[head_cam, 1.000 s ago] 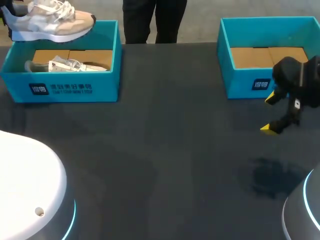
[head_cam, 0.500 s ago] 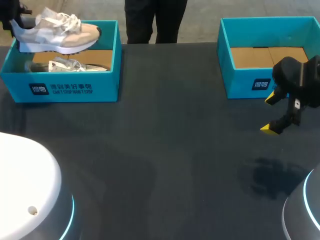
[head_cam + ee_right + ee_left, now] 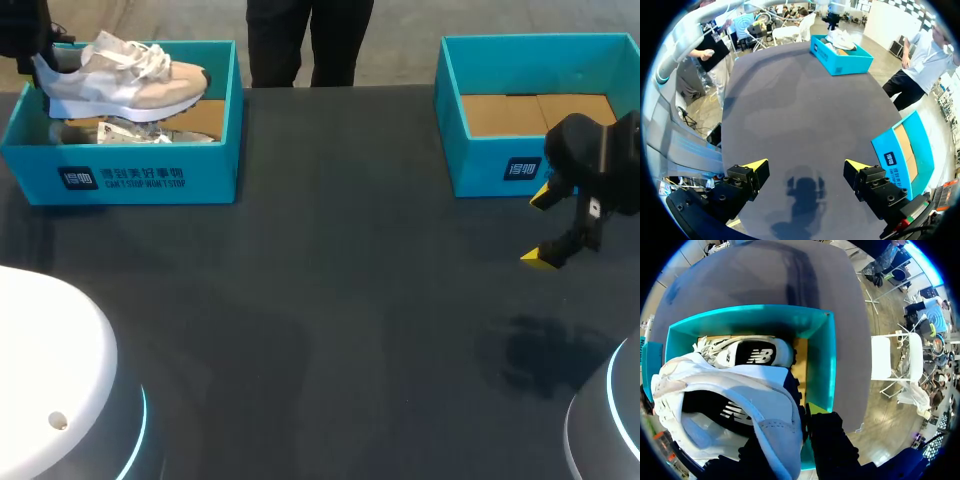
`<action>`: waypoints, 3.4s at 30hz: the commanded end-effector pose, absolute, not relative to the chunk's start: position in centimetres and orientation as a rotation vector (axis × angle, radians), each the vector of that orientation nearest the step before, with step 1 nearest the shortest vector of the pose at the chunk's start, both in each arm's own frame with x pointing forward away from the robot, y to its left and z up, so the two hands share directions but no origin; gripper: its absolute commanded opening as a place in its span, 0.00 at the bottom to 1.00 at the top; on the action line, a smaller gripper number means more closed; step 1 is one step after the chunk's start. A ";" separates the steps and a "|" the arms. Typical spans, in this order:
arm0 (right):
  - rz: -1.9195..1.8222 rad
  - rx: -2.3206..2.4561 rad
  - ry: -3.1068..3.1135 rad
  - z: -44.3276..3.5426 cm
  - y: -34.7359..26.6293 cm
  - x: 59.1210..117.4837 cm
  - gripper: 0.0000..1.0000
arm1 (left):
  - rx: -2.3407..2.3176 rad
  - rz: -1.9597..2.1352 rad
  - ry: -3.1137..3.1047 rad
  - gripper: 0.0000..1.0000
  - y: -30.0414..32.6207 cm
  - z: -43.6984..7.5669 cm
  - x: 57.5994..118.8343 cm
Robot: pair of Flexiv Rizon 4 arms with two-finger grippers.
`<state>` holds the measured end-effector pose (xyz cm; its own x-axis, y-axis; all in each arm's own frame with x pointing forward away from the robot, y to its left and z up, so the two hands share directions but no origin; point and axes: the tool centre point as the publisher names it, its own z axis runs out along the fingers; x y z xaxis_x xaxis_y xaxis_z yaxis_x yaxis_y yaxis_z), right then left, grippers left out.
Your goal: Take the shoe out of the shoebox, open the shoe tongue, remove and reinsert the insole, then place the shoe into the shoebox
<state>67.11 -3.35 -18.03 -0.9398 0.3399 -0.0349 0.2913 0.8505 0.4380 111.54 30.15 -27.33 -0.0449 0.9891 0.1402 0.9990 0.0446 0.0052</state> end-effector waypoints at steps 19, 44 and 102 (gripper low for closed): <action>0.660 0.500 2.918 -18.1 -3.3 67.3 1.00 | -2.114 -0.147 -2.182 0.00 29.6 -27.9 111.1; 0.660 0.500 2.918 -18.1 -3.3 67.3 1.00 | -2.160 -0.217 -2.232 0.00 30.3 -23.9 111.3; 0.660 0.500 2.918 -18.1 -3.3 67.3 1.00 | -2.059 -0.325 -2.285 0.00 29.5 -32.9 121.0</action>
<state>67.11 -3.35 -18.03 -0.9398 0.3399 -0.0349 0.2913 0.8505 0.4380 119.89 29.53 -32.28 -0.1149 0.9778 0.1751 0.9863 0.0912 0.1377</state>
